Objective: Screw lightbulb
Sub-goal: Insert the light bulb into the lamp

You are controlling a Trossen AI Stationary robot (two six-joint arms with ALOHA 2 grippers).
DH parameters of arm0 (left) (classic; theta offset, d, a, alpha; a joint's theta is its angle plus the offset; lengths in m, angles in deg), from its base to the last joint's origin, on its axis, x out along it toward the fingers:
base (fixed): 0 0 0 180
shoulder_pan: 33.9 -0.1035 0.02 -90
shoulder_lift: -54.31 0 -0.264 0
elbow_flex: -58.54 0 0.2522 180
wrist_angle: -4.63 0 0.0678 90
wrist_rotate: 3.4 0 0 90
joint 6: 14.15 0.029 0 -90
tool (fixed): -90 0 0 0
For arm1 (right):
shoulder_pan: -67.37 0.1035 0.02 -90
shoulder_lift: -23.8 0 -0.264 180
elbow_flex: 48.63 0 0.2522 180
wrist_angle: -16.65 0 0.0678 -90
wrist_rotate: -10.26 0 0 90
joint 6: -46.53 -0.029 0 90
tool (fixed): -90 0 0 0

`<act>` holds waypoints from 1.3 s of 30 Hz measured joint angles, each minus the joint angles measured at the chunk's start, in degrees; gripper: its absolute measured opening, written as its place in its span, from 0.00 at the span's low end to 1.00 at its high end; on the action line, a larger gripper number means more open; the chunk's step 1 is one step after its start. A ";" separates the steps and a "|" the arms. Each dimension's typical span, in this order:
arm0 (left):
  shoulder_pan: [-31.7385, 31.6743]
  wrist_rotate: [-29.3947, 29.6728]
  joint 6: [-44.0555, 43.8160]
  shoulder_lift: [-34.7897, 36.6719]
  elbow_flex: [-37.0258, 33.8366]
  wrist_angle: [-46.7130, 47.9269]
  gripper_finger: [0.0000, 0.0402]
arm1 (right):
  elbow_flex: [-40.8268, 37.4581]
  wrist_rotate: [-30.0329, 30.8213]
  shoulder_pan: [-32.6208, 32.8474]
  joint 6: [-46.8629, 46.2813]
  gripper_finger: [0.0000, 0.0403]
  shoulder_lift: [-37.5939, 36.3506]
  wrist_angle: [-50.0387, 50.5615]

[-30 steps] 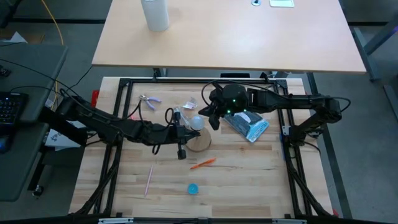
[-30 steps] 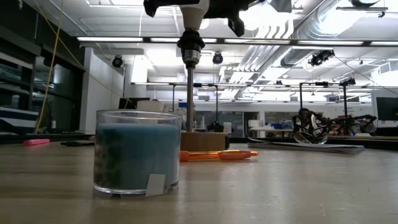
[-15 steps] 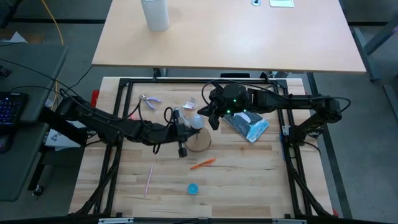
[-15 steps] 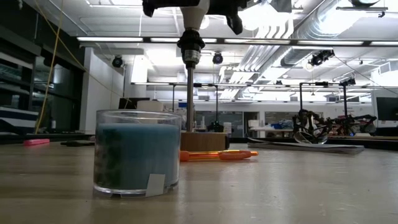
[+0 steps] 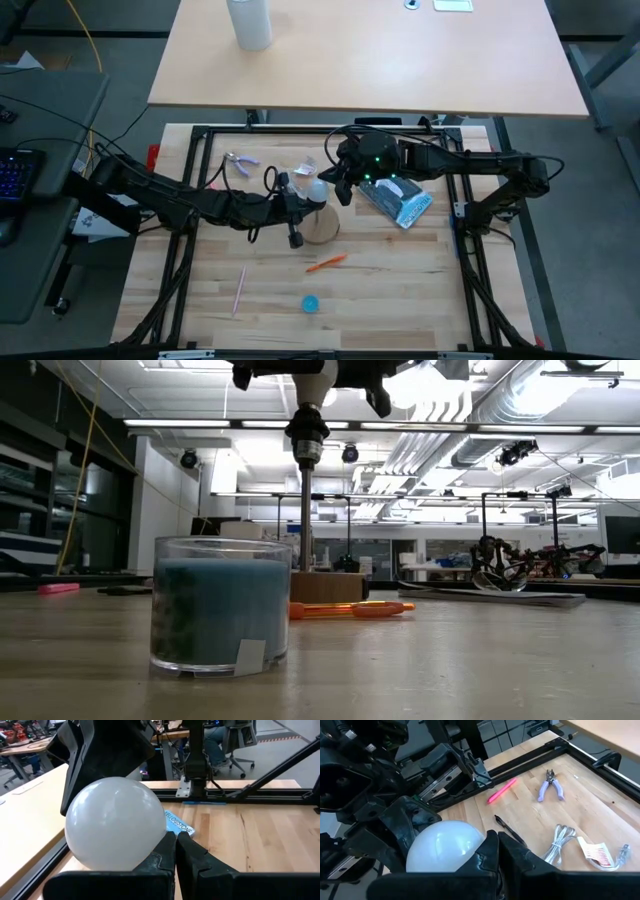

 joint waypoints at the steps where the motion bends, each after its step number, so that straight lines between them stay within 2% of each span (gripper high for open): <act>1: 0.00 0.02 -0.02 0.00 0.00 0.00 0.00 | 0.00 0.00 0.02 -0.11 0.00 0.00 0.02; 16: 0.00 2.85 -2.70 0.02 0.00 3.20 0.00 | 0.02 -0.84 0.51 -3.98 0.00 -0.11 -0.49; 31: -0.02 2.75 -3.15 3.85 -0.02 2.43 0.00 | 0.07 -0.22 1.07 -5.76 0.00 -0.13 -0.71; 39: -0.02 2.00 -3.99 3.50 0.02 2.56 0.00 | 0.04 -0.80 1.14 -5.72 0.00 -0.04 -0.76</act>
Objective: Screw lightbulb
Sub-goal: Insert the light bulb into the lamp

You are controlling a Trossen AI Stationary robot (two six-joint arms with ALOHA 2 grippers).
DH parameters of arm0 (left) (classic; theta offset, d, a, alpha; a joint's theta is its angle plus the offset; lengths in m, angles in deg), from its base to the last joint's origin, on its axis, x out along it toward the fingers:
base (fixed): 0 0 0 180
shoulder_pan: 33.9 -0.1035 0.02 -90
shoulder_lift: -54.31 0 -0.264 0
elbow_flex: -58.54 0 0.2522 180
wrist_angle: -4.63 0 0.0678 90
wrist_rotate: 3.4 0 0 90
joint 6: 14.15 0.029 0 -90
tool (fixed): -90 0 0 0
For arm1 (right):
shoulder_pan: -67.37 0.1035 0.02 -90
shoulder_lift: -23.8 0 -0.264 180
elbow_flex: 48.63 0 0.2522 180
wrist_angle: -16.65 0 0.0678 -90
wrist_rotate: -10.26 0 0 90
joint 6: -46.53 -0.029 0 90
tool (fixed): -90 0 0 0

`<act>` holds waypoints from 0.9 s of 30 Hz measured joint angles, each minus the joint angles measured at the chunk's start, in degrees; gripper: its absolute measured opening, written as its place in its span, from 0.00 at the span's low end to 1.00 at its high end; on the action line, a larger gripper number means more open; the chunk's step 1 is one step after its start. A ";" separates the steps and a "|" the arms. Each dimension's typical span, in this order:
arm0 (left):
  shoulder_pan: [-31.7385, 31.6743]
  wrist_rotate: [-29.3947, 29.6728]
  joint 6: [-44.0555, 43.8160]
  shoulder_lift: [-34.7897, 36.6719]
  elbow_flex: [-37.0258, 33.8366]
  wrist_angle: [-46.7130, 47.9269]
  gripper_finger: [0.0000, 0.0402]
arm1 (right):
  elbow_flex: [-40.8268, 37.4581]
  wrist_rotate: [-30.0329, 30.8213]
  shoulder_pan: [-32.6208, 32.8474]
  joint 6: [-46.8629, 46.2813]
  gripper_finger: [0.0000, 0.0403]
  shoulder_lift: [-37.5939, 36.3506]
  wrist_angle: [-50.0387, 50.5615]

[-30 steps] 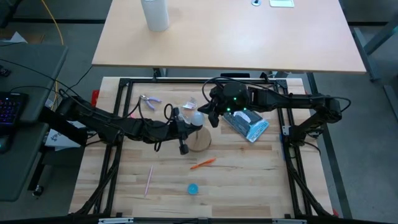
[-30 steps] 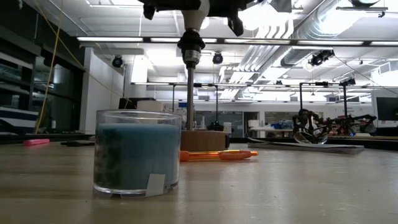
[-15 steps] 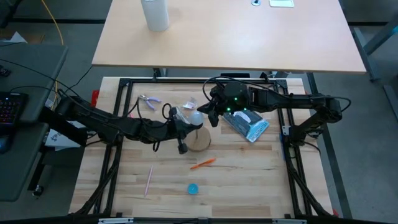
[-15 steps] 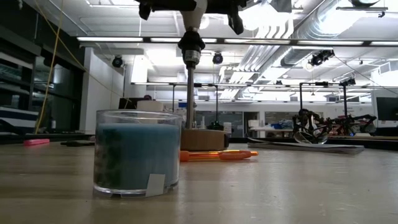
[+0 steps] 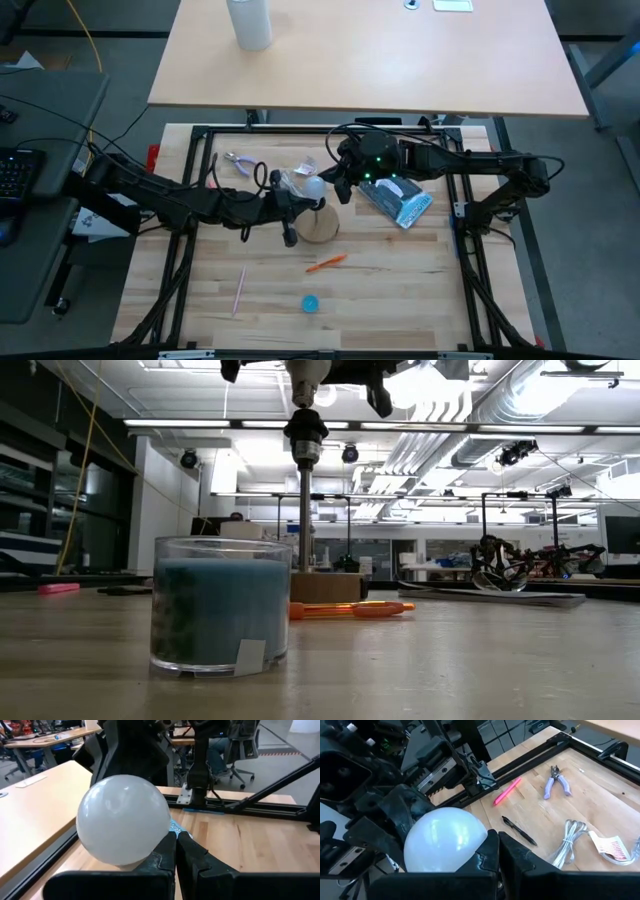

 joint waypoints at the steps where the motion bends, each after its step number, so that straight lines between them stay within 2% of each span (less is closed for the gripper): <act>1: 0.00 0.12 0.42 0.00 0.00 0.06 0.00 | 0.00 0.04 0.02 0.05 0.00 0.00 -0.01; 7: -0.09 1.62 2.45 -0.08 -0.03 0.35 0.00 | 0.00 0.91 0.02 1.52 0.00 0.00 -2.01; 13: -0.83 2.02 0.84 -0.89 -0.21 0.99 0.00 | 0.07 0.84 0.07 1.66 0.00 -0.13 -3.62; 27: -0.83 -0.01 -1.04 0.81 -0.02 -1.15 0.00 | -0.10 1.38 0.20 0.35 0.00 0.09 -2.47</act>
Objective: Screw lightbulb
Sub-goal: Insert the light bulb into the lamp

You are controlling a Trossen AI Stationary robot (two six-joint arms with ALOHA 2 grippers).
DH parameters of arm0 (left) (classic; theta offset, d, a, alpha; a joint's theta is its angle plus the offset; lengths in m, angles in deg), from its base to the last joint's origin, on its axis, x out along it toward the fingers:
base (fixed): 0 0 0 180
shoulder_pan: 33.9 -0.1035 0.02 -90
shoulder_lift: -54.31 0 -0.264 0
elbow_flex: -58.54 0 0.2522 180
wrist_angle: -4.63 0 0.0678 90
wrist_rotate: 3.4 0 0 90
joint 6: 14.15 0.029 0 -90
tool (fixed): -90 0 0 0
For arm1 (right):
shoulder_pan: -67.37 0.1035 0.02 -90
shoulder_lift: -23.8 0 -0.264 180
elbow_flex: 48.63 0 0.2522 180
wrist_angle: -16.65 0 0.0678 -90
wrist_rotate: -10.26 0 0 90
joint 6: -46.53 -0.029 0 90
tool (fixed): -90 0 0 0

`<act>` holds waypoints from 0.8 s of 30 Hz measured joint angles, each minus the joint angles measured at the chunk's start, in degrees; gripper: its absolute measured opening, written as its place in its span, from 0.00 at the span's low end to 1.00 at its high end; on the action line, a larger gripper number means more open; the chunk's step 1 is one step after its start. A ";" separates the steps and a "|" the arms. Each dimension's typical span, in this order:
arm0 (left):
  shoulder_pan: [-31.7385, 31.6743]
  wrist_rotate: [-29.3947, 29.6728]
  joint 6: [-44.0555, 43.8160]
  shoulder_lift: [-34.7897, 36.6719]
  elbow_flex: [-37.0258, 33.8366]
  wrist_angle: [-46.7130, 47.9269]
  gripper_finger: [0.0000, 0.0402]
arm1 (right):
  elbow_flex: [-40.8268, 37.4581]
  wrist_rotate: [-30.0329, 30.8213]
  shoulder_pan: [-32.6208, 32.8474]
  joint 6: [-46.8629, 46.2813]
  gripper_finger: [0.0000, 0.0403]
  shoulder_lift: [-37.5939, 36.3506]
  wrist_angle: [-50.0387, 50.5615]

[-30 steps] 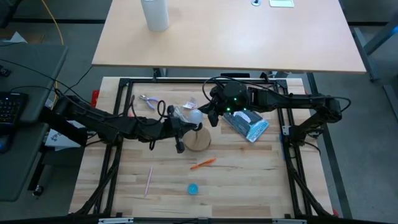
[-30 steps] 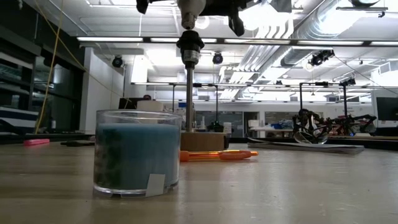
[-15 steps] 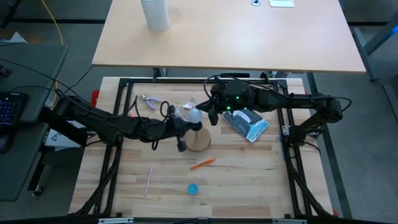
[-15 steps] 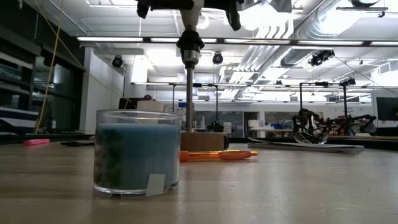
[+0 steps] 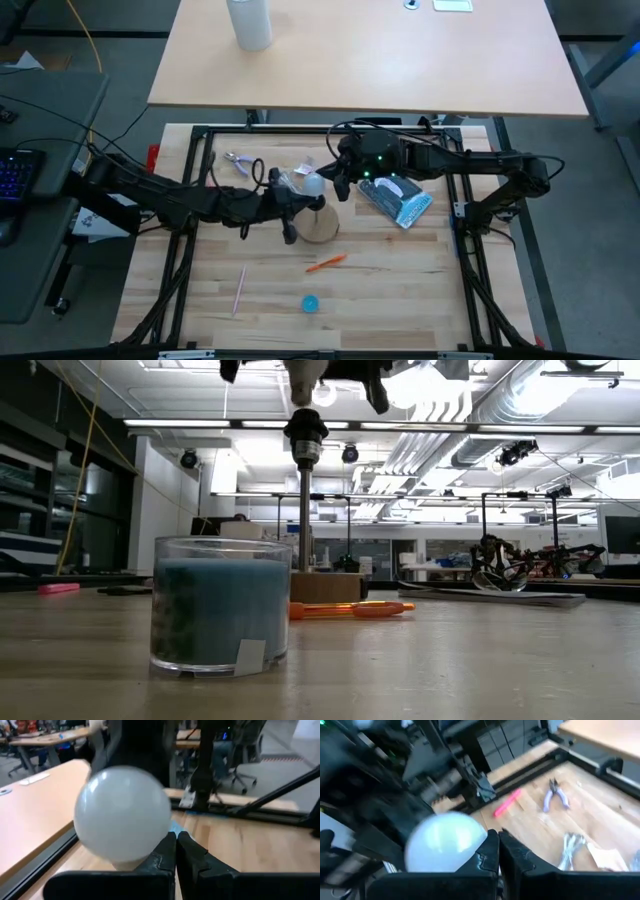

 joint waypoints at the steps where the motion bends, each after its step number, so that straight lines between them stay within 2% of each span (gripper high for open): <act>1: 0.00 -0.42 0.00 0.15 0.07 -0.54 0.00 | -0.08 -0.04 0.02 -0.38 0.00 0.07 0.59; 24: -0.42 -0.09 1.55 -0.51 -0.03 -1.34 0.00 | -0.05 1.01 0.10 0.88 0.00 -0.03 0.62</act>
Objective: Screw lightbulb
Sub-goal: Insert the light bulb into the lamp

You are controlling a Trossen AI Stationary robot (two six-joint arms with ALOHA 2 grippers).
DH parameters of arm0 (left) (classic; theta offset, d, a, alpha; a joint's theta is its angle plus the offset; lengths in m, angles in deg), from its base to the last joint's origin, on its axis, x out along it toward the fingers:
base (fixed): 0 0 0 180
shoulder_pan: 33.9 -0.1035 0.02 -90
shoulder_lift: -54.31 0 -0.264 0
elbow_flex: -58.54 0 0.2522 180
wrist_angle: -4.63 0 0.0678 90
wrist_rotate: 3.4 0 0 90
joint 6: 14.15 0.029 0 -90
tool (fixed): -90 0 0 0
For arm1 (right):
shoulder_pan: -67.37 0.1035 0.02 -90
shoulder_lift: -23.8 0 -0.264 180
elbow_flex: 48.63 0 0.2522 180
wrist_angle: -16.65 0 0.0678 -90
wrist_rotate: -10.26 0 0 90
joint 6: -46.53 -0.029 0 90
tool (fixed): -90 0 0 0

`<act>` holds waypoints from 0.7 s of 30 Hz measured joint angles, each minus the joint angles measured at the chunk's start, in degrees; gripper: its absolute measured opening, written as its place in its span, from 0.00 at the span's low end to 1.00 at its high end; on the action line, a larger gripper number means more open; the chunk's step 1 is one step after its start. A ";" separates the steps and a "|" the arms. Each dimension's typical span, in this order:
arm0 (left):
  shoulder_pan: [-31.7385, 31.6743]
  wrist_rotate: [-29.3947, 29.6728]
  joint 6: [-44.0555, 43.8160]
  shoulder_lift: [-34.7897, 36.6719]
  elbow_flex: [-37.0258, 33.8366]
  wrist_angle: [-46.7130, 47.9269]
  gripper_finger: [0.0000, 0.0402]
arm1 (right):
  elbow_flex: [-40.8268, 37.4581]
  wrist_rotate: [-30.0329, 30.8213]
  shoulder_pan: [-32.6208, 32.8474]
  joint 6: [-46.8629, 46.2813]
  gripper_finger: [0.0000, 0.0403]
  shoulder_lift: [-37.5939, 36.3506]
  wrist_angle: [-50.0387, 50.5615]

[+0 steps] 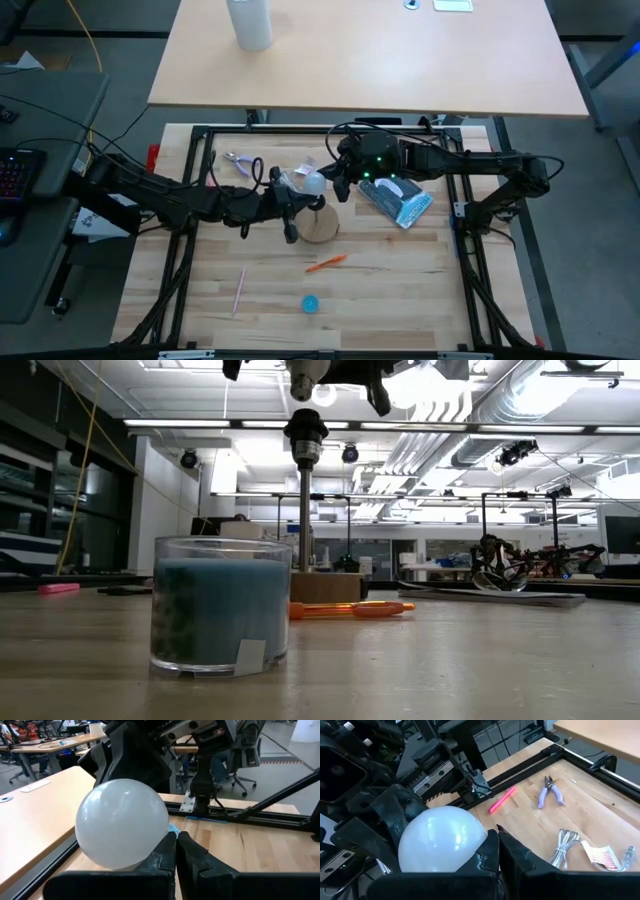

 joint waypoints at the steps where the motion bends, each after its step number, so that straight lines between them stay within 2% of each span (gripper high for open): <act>1: 0.00 0.00 0.00 0.00 0.00 -0.09 0.00 | 0.01 -0.02 0.00 0.00 0.00 0.00 0.02; 21: -0.26 0.20 -1.51 -1.44 -0.61 0.67 0.00 | 0.34 -0.48 0.09 1.27 0.00 -0.29 -0.65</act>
